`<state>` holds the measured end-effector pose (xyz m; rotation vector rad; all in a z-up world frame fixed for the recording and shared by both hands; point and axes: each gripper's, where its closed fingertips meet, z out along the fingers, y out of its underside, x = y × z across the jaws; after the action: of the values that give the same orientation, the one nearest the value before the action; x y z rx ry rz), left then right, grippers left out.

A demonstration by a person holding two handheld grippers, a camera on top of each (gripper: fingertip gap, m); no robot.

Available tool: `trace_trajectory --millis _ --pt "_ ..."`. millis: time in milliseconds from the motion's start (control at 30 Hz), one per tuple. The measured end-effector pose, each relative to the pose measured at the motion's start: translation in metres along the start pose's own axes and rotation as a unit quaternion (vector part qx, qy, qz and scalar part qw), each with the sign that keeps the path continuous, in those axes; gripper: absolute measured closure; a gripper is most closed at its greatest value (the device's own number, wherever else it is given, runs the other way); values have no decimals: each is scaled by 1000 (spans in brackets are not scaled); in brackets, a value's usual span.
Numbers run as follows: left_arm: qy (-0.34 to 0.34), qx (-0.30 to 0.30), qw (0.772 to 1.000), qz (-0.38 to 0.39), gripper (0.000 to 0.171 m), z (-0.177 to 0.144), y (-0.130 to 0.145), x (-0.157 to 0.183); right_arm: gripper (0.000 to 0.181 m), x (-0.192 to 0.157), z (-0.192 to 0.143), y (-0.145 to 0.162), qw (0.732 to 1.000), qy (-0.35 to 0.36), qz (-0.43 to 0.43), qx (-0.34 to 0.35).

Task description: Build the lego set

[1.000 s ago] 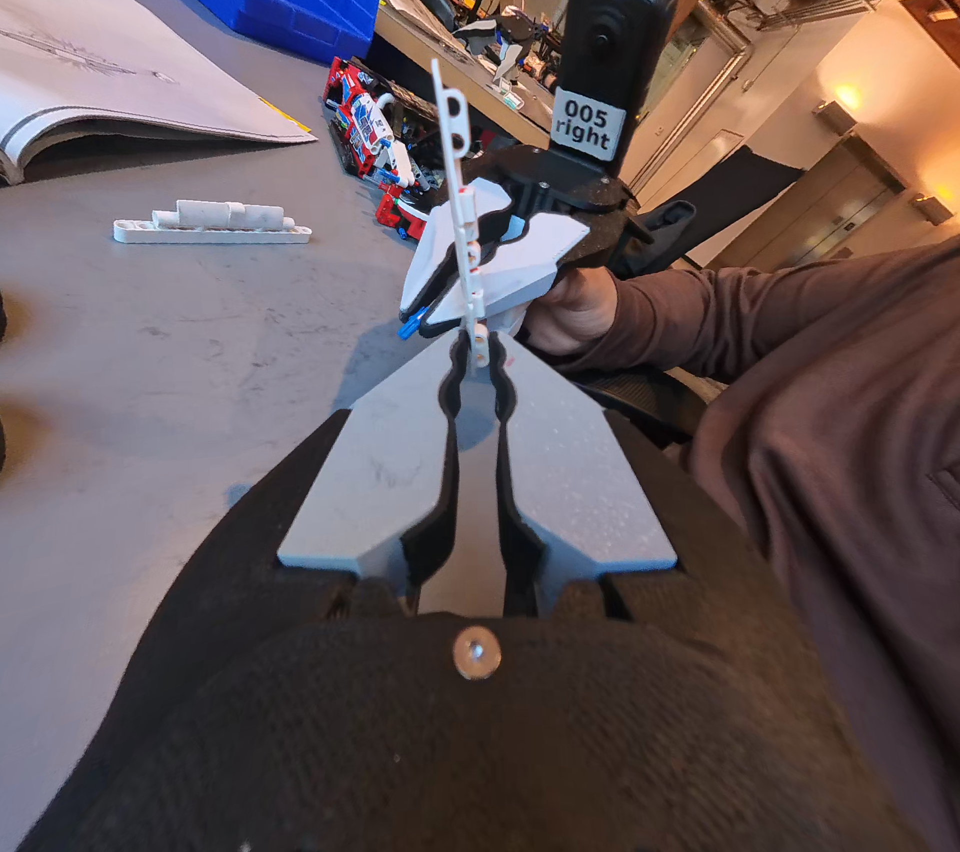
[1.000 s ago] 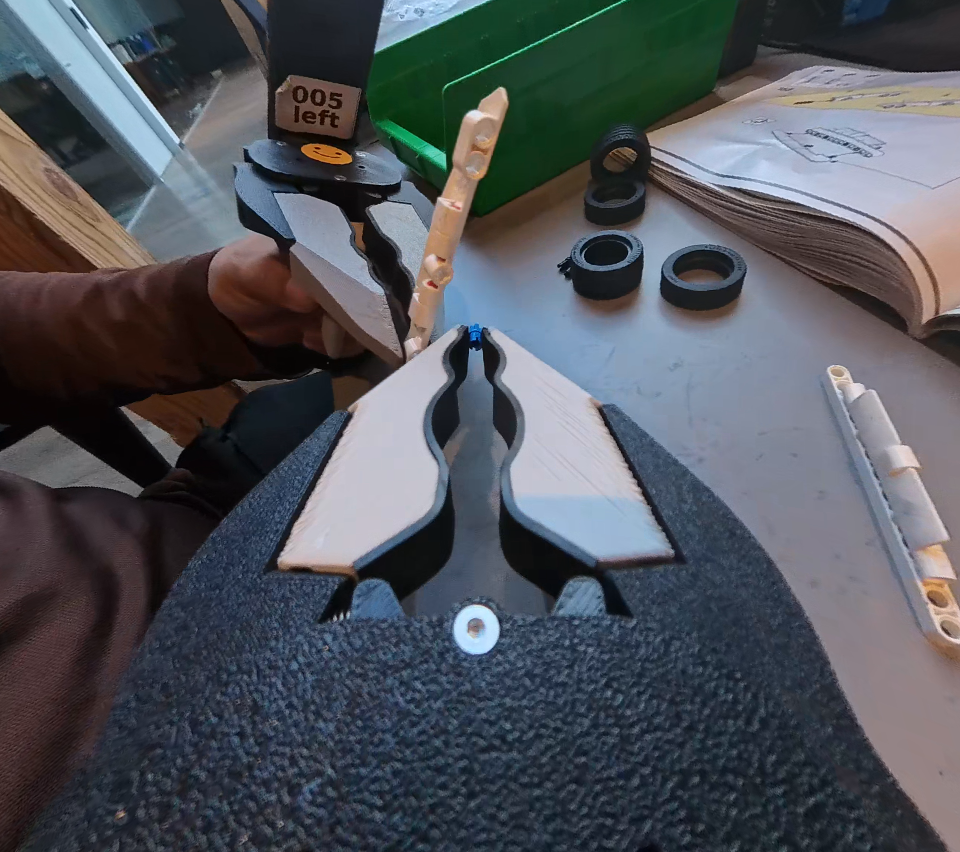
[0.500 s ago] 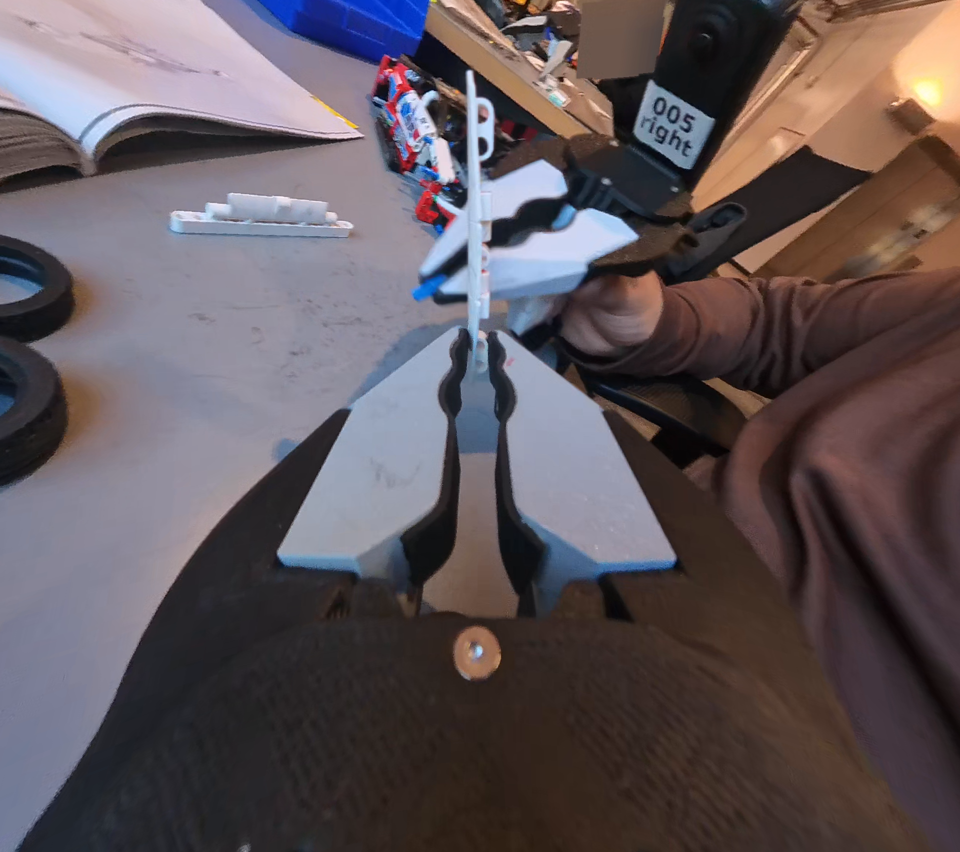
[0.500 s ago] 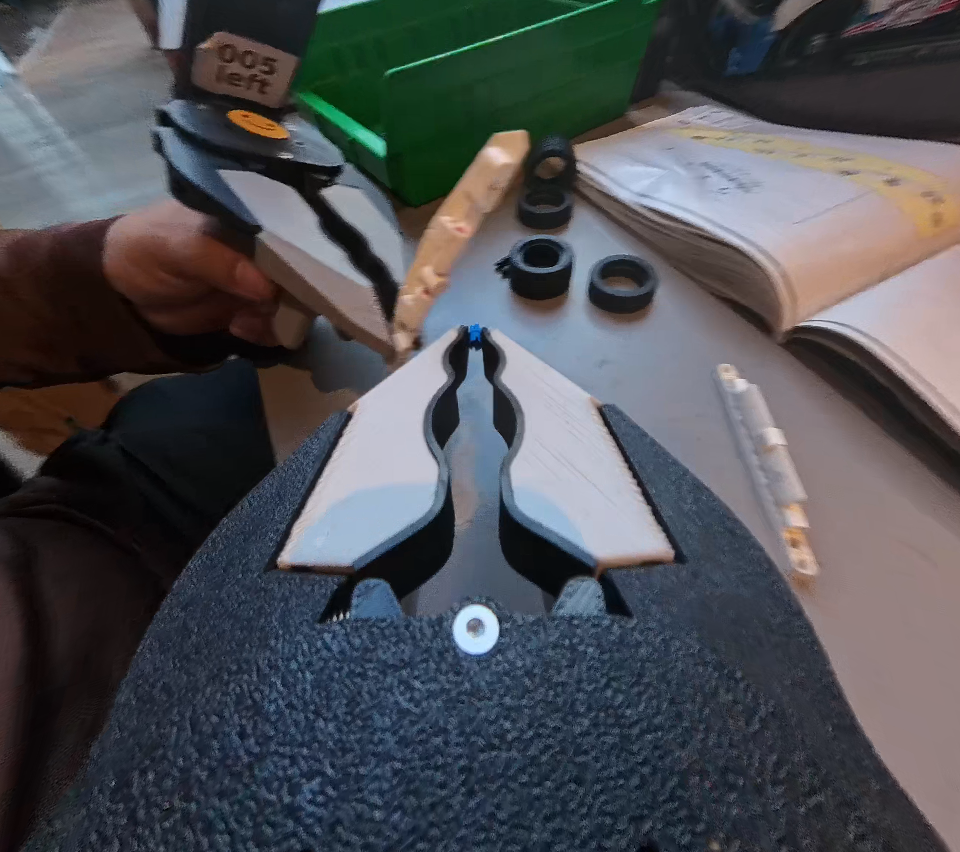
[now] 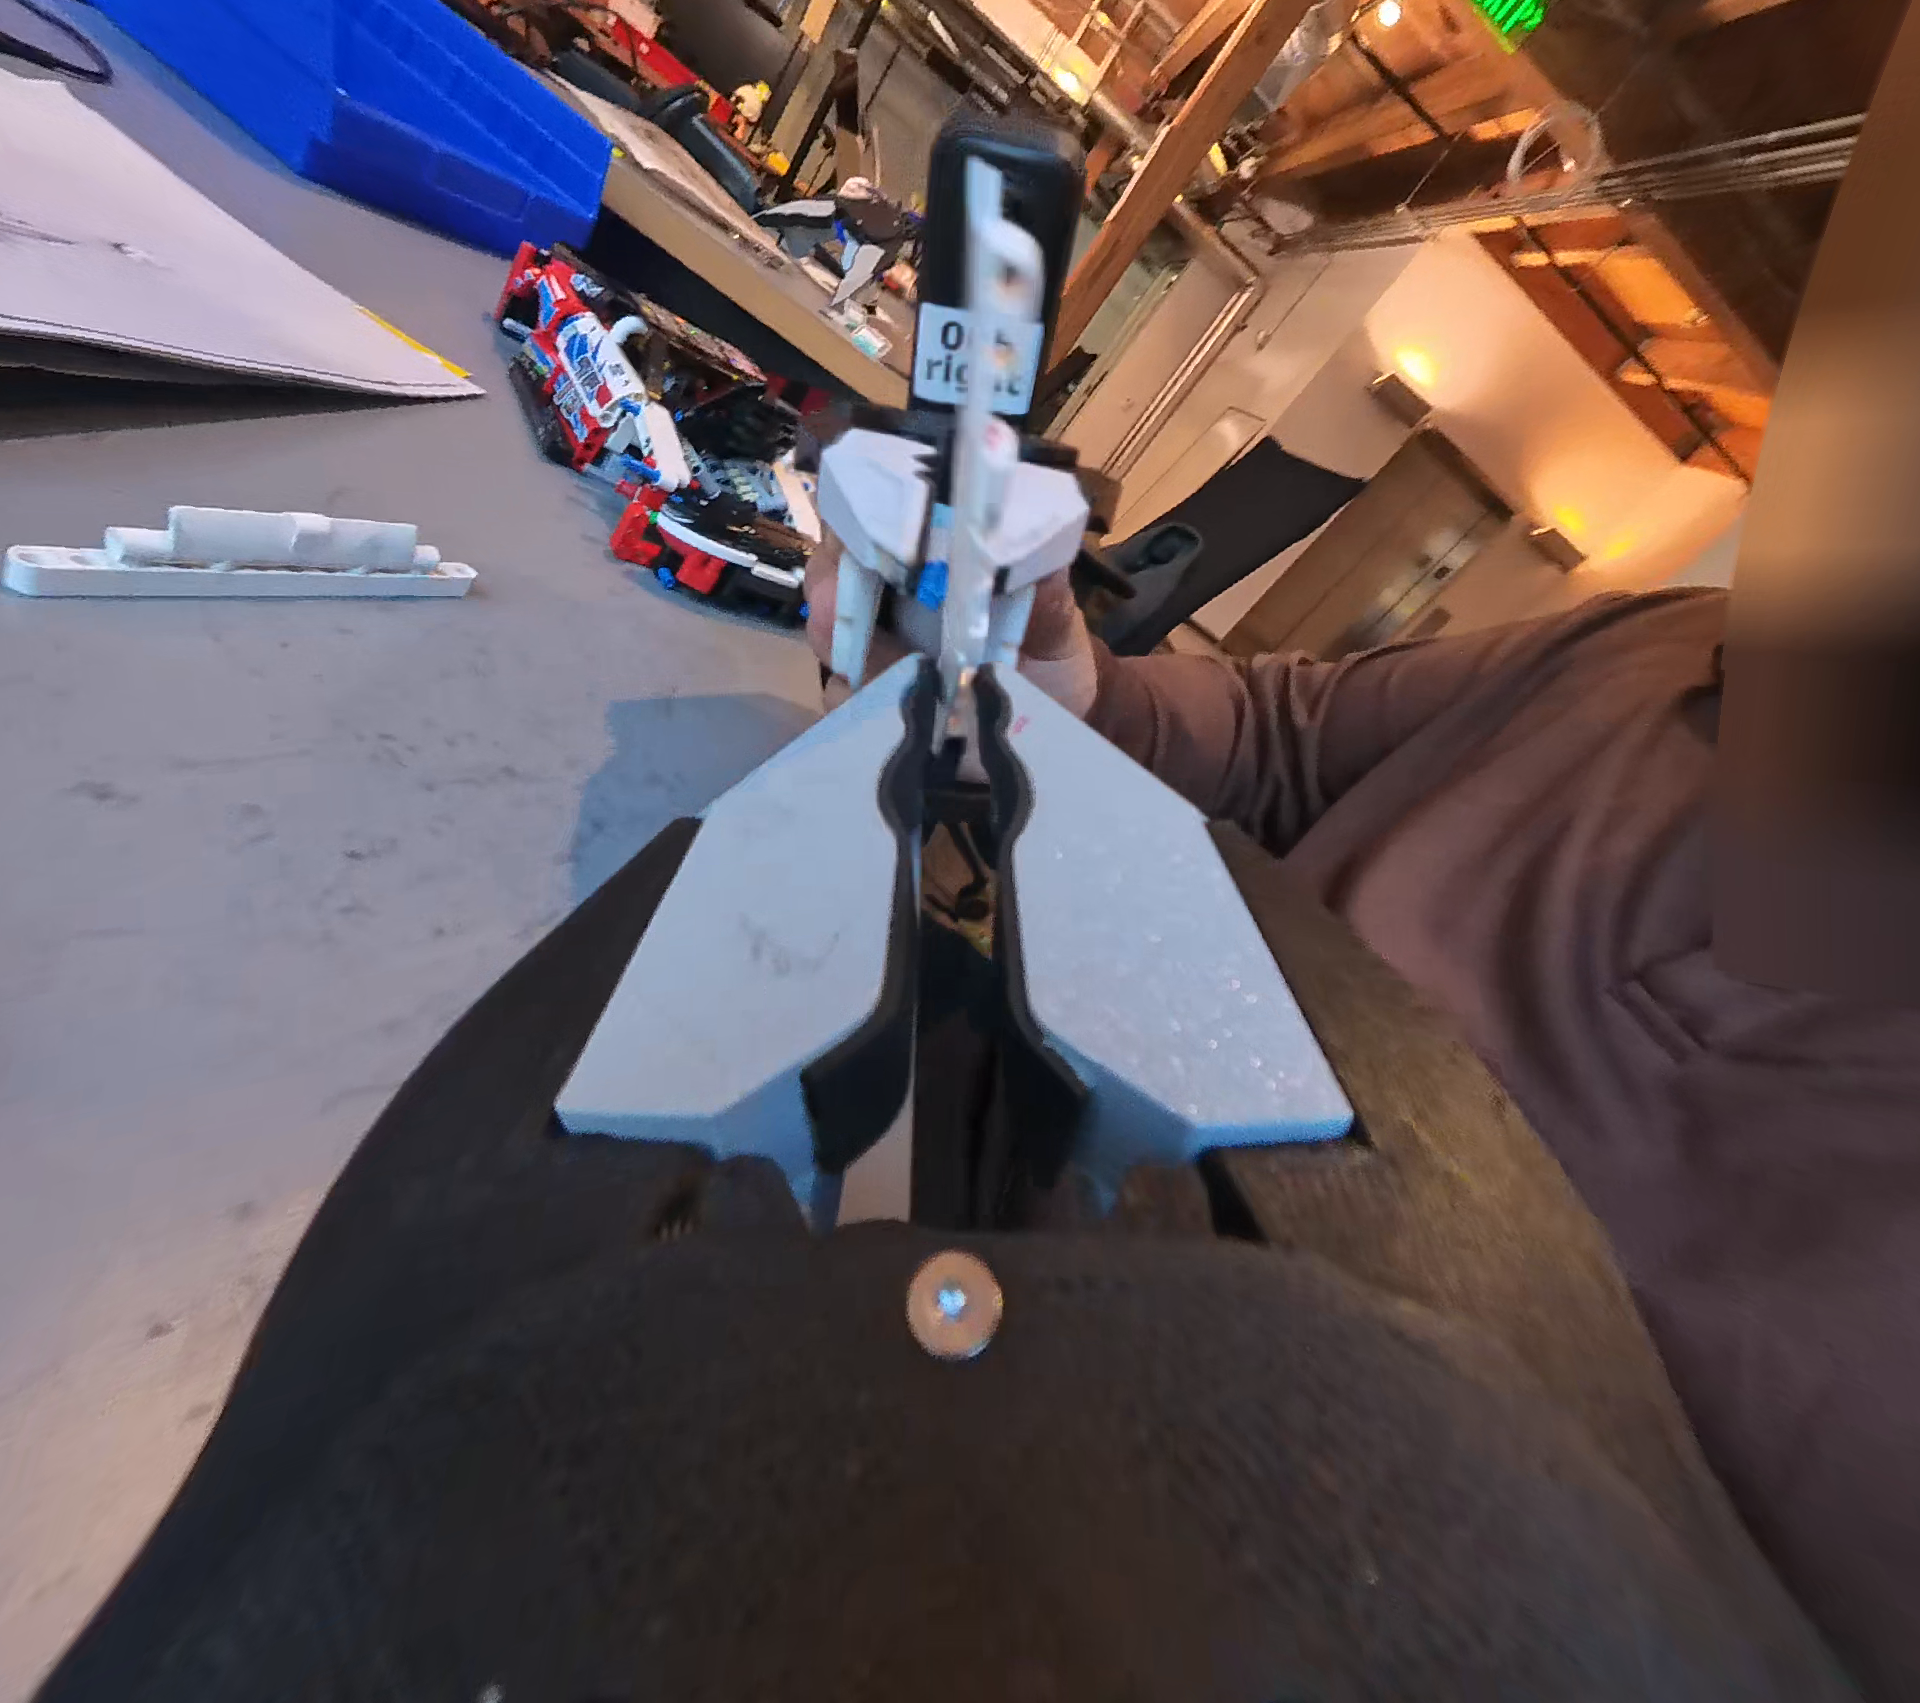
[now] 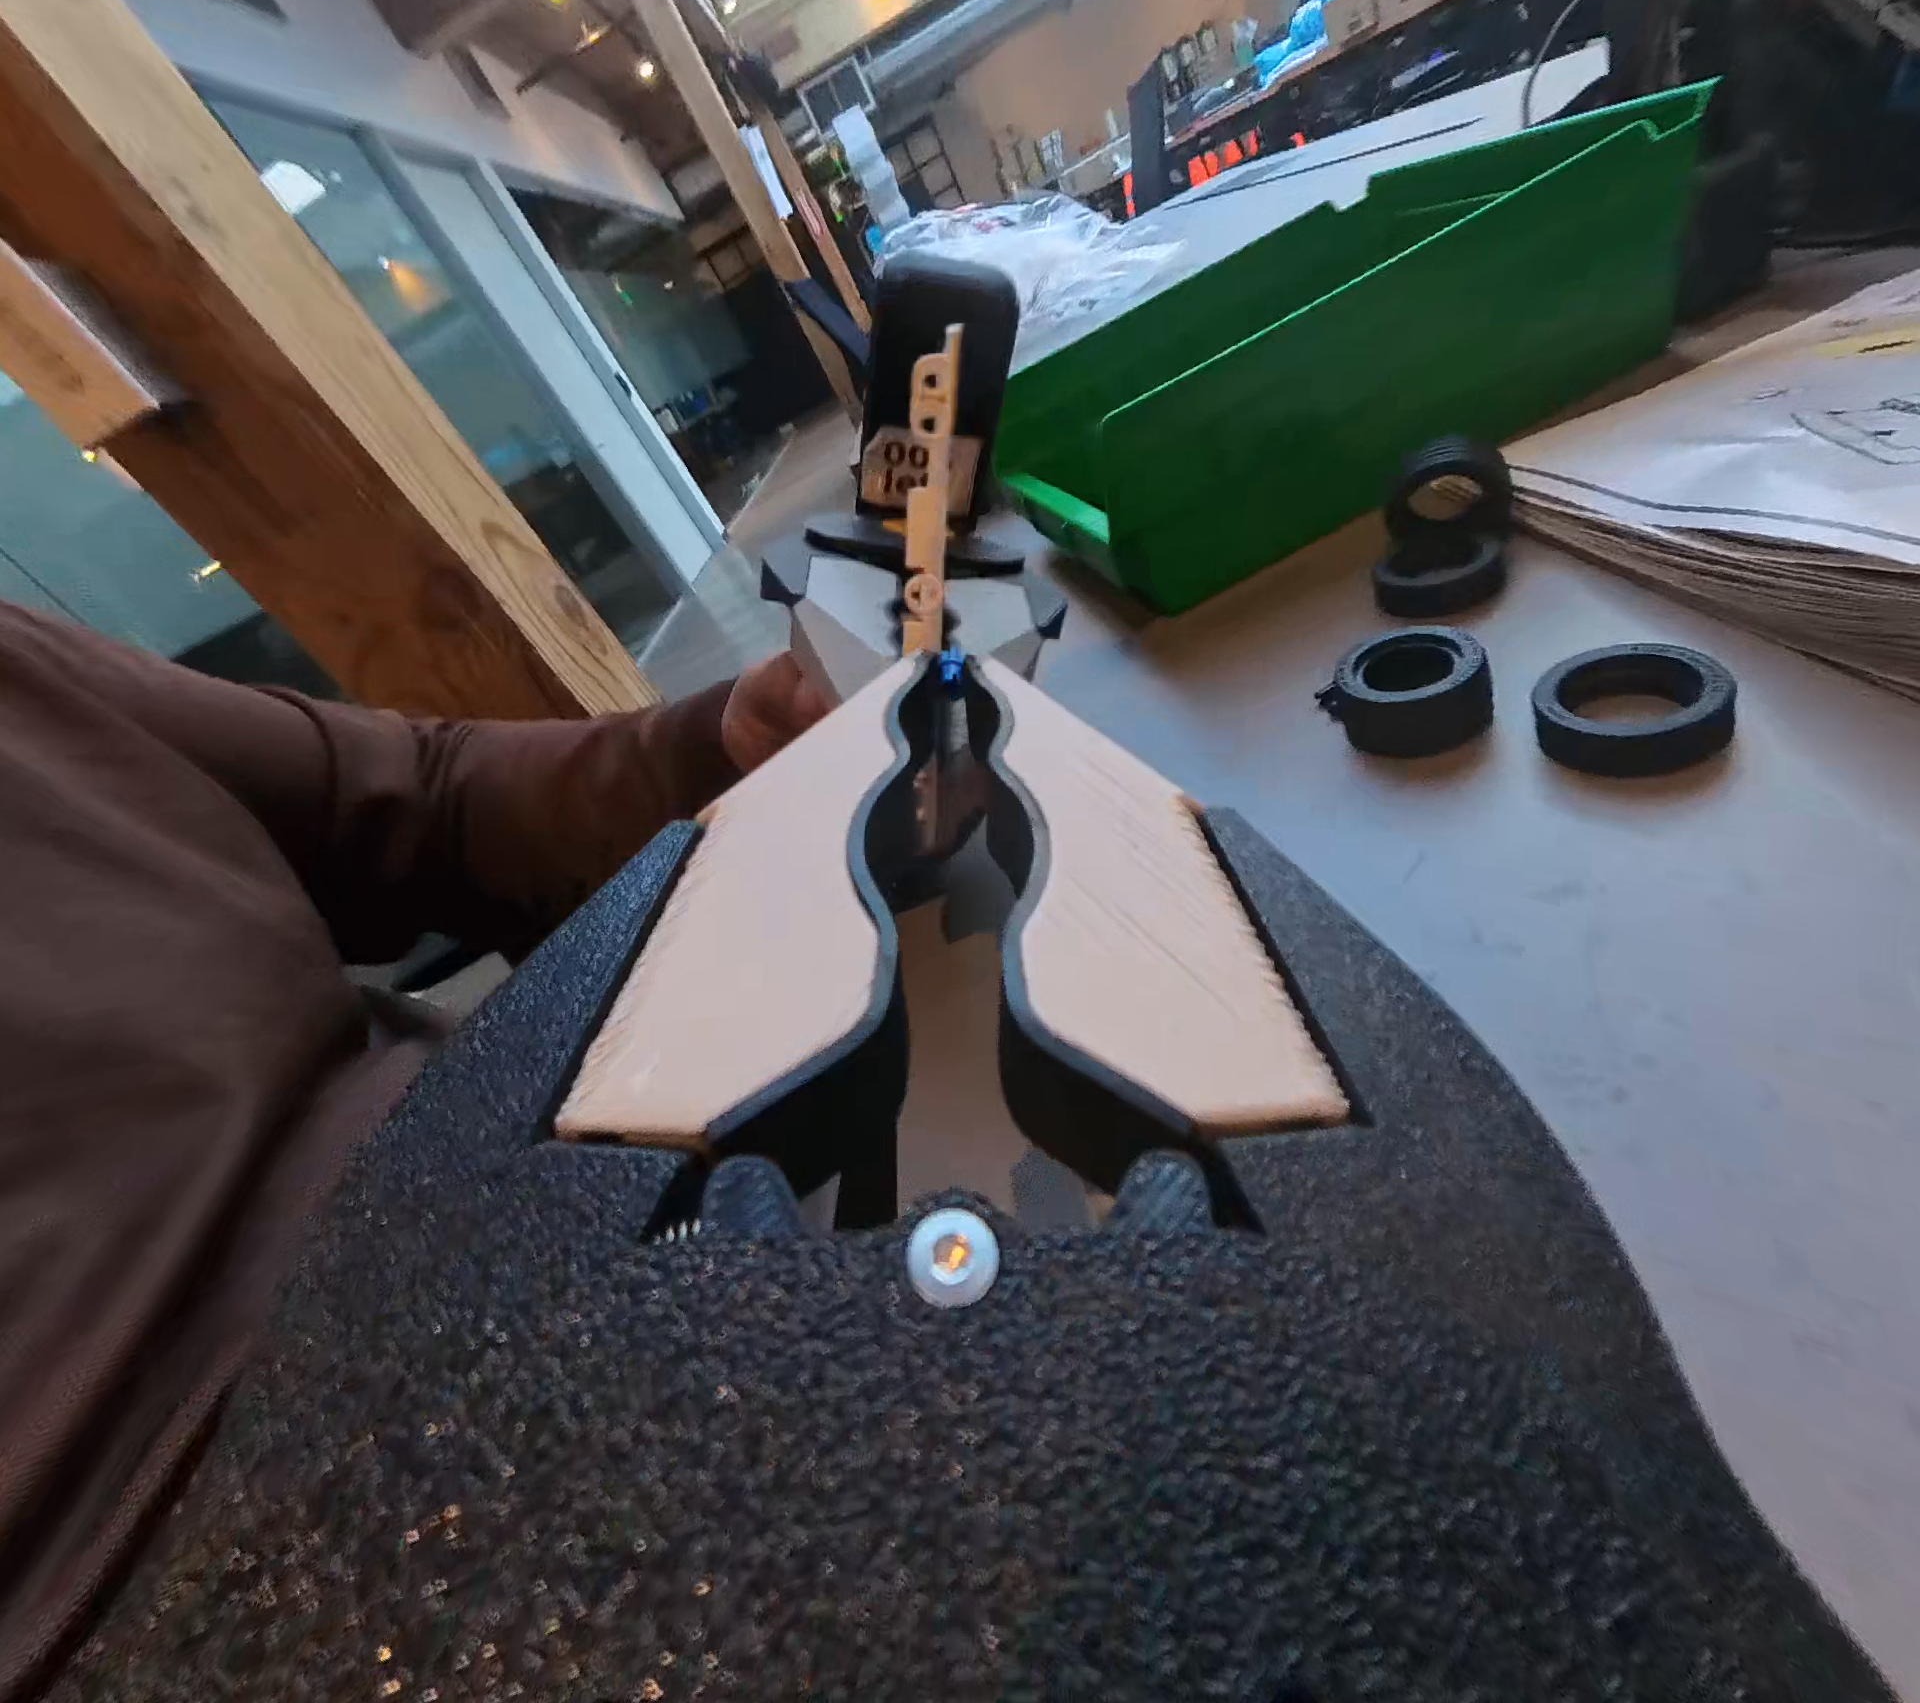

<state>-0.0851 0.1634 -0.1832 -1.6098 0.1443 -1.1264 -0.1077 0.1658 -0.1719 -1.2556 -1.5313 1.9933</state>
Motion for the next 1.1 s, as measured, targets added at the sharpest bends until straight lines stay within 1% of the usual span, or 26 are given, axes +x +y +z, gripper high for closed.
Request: trace_trajectory --millis 67,133,233,300,333,367,433,467,500,567,633,700,767,833,900,933,1000,1100 --pt "-8 -13 1000 13 167 0 0 0 177 -1 3 3 1000 3 -7 -7" --pt "-22 -11 999 27 166 -1 -3 -1 177 1 4 8 999 19 -22 -21" --pt "-25 -9 999 25 167 -3 -3 0 177 2 3 9 998 36 -45 -28" --pt "-38 -7 999 38 167 -5 -2 -3 177 3 3 9 997 45 -57 -31" --pt "-56 -18 997 51 167 -6 1 -8 177 3 2 10 997 47 -59 -33" --pt "-87 -42 993 68 166 -8 6 -16 177 5 1 10 996 50 -61 -35" --pt "-145 -116 976 113 167 -13 21 -30 177 7 -5 11 995 57 -76 -41" --pt "-158 -144 967 139 167 -15 26 -31 177 7 -9 14 992 59 -96 -52" --pt "-158 -160 960 165 167 -15 28 -27 177 8 -12 19 989 64 -117 -69" --pt "-147 -156 956 197 167 -14 22 -18 177 5 -17 28 984 59 -136 -96" --pt "-127 -146 962 191 167 -13 16 -10 177 -2 -18 29 984 43 -139 -98" --pt "-109 -151 967 173 167 -14 14 -7 177 -2 -19 22 982 56 -152 -91" --pt "-102 -192 963 161 167 -17 18 -7 176 -3 -18 19 979 65 -171 -91" --pt "-113 -253 945 173 167 -22 24 -8 176 -4 -13 24 972 70 -197 -111" --pt "-125 -307 924 191 167 -26 28 -8 176 -2 -4 37 964 74 -212 -142" --pt "-132 -320 917 199 167 -26 27 -8 176 -2 1 43 961 71 -216 -158" --pt "-136 -328 911 207 166 -24 25 -8 176 0 8 51 955 75 -228 -176" --pt "-130 -320 917 201 167 -21 24 -9 176 1 12 57 950 79 -234 -192"
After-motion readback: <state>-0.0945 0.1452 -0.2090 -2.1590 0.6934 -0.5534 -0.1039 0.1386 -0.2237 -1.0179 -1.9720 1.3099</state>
